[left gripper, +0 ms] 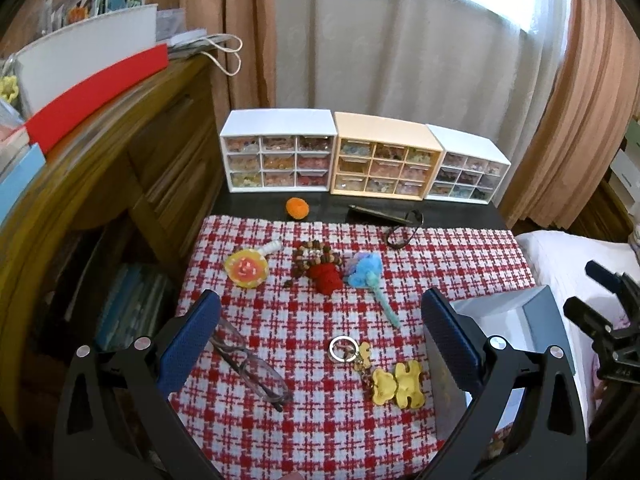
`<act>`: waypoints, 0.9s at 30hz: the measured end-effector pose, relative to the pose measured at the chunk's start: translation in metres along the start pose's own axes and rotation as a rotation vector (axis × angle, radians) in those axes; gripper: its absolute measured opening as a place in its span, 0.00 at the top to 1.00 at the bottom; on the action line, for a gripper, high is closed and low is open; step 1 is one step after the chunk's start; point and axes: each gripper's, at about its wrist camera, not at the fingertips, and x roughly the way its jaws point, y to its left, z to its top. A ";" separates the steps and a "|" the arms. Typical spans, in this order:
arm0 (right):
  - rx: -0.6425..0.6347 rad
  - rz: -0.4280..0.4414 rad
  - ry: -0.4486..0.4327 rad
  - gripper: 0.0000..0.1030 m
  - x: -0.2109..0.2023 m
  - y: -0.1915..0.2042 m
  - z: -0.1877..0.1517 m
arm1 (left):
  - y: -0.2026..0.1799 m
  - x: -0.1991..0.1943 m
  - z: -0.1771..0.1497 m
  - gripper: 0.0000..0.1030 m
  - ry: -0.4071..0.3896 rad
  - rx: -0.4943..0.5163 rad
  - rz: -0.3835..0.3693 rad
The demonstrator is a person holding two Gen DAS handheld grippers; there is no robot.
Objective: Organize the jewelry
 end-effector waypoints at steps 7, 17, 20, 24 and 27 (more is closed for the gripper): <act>-0.022 -0.021 0.013 0.07 0.002 0.001 -0.009 | 0.001 0.006 -0.006 0.04 0.037 0.003 0.006; -0.054 -0.038 0.017 0.07 0.000 0.000 -0.010 | -0.002 0.001 -0.005 0.04 0.017 0.004 -0.006; -0.038 -0.031 0.015 0.07 -0.001 -0.001 -0.011 | -0.002 -0.001 -0.004 0.04 0.015 0.005 -0.006; -0.047 -0.041 0.016 0.07 -0.002 0.000 -0.012 | 0.000 -0.005 -0.003 0.04 0.003 0.002 -0.004; -0.043 -0.040 0.016 0.07 -0.005 0.001 -0.013 | 0.001 -0.008 -0.004 0.04 -0.005 -0.001 -0.004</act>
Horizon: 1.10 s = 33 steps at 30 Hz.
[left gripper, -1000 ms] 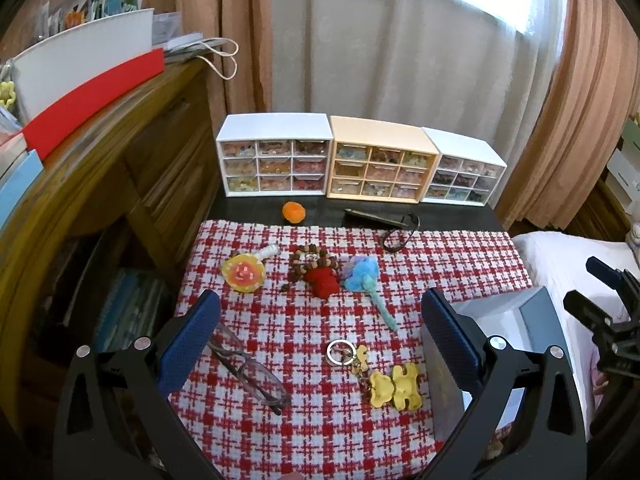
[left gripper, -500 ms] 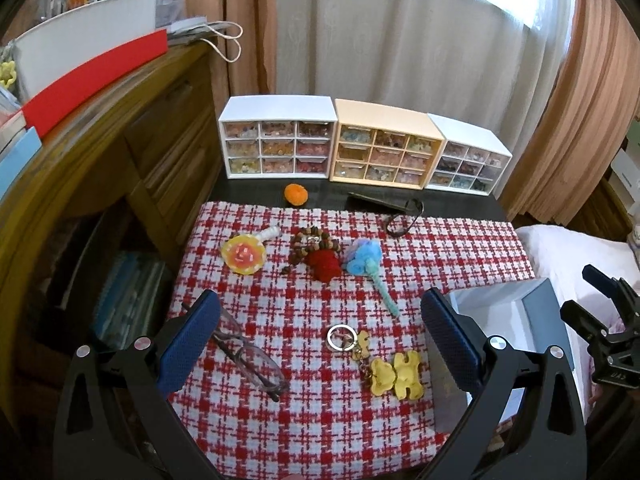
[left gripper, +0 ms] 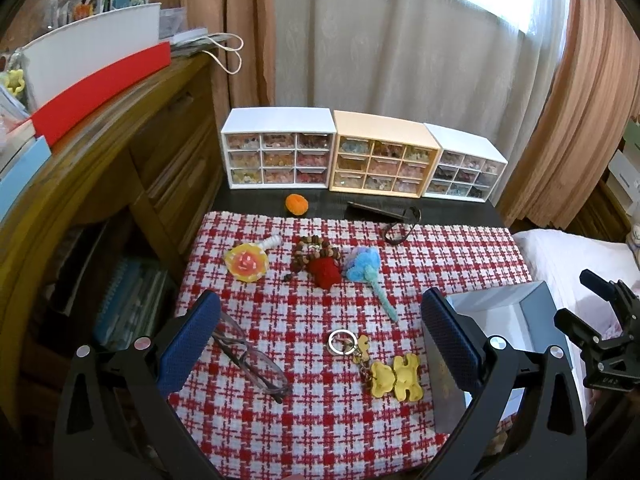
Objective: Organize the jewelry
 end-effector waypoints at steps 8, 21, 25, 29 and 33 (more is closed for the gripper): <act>0.004 -0.014 -0.007 0.07 -0.005 -0.003 0.003 | 0.000 -0.003 -0.001 0.04 -0.007 -0.002 -0.004; 0.026 -0.043 0.013 0.07 -0.004 -0.014 0.001 | 0.001 0.000 0.002 0.04 0.012 0.002 0.001; 0.087 -0.022 -0.014 0.07 0.002 -0.023 -0.003 | 0.004 0.011 0.001 0.04 0.028 0.000 0.011; 0.111 0.011 0.016 0.07 0.017 -0.028 -0.009 | 0.007 0.021 -0.002 0.04 0.039 0.003 0.019; 0.004 -0.016 0.068 0.07 0.034 -0.015 -0.008 | 0.014 0.026 -0.005 0.04 0.053 -0.002 0.021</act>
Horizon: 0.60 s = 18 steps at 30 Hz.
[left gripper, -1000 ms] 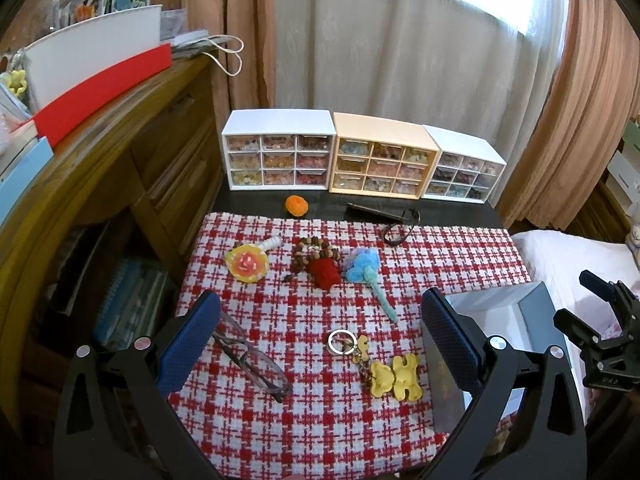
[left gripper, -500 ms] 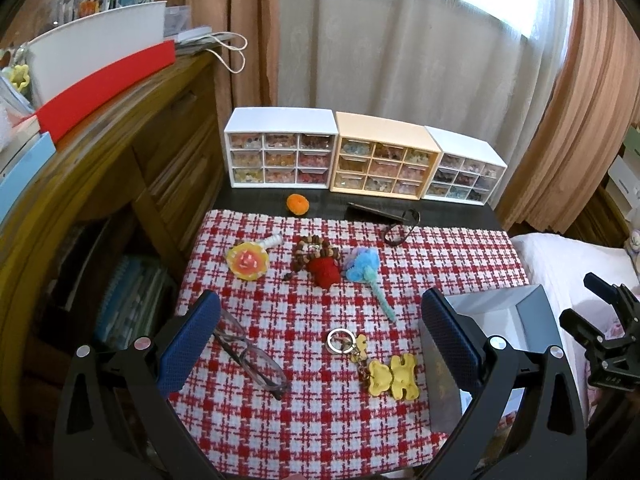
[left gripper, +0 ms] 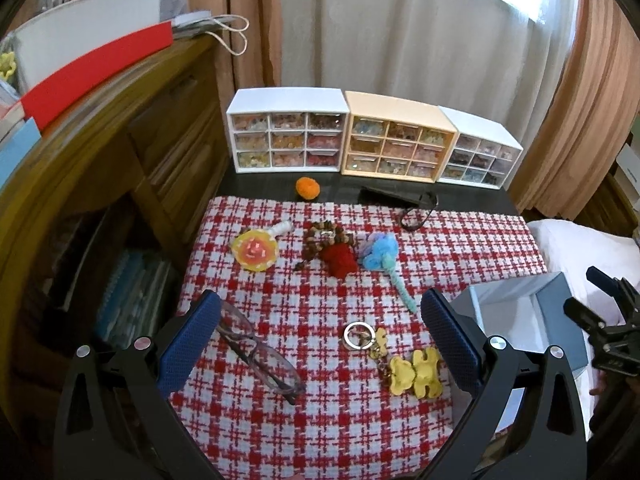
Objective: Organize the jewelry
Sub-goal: 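Grasp the eyeglasses with the left tool while the right tool grasps the yellow card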
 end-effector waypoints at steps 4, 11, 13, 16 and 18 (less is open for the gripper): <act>-0.202 0.085 -0.050 0.07 0.007 0.023 0.014 | 0.020 0.003 0.001 0.04 -0.014 -0.044 -0.038; -0.556 0.078 -0.108 0.07 0.054 0.065 0.059 | 0.056 0.003 -0.011 0.04 -0.035 -0.130 -0.053; -0.620 0.090 -0.097 0.07 0.076 0.071 0.072 | 0.063 -0.001 -0.017 0.04 -0.039 -0.160 -0.095; -0.671 0.122 -0.062 0.07 0.109 0.079 0.093 | 0.070 -0.002 -0.025 0.04 -0.027 -0.196 -0.131; -0.694 0.132 -0.043 0.07 0.127 0.083 0.104 | 0.072 0.000 -0.029 0.04 -0.019 -0.209 -0.128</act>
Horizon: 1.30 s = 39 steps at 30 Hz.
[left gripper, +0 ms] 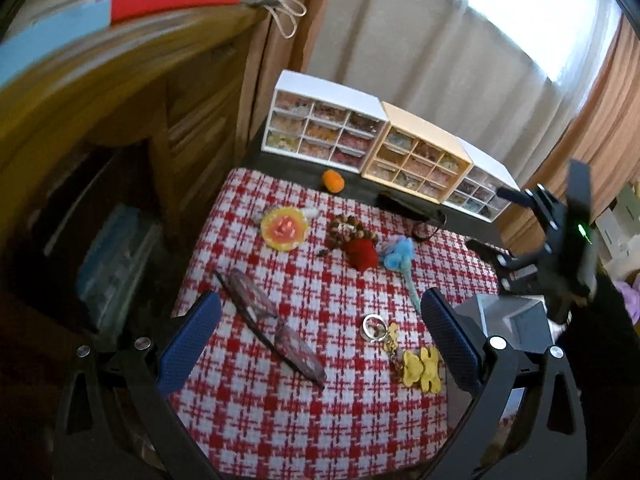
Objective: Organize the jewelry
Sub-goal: 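Grasp the eyeglasses with the left tool while the right tool grasps the yellow card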
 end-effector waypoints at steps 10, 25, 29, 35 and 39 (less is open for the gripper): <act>-0.058 0.016 0.008 0.08 0.032 -0.014 0.014 | -0.008 -0.002 0.000 0.04 -0.047 0.144 0.095; -0.144 -0.049 0.186 0.33 0.107 -0.001 0.021 | -0.009 0.030 0.003 0.04 0.056 -0.024 -0.152; -0.158 -0.099 0.208 0.51 0.119 0.000 0.021 | 0.000 0.031 -0.002 0.04 0.049 -0.062 -0.067; -0.150 -0.097 0.262 0.73 0.139 0.008 0.018 | 0.025 0.047 -0.019 0.08 0.095 -0.373 0.101; -0.126 -0.090 0.300 0.83 0.151 0.010 0.013 | 0.036 0.065 -0.024 0.28 0.106 -0.452 0.146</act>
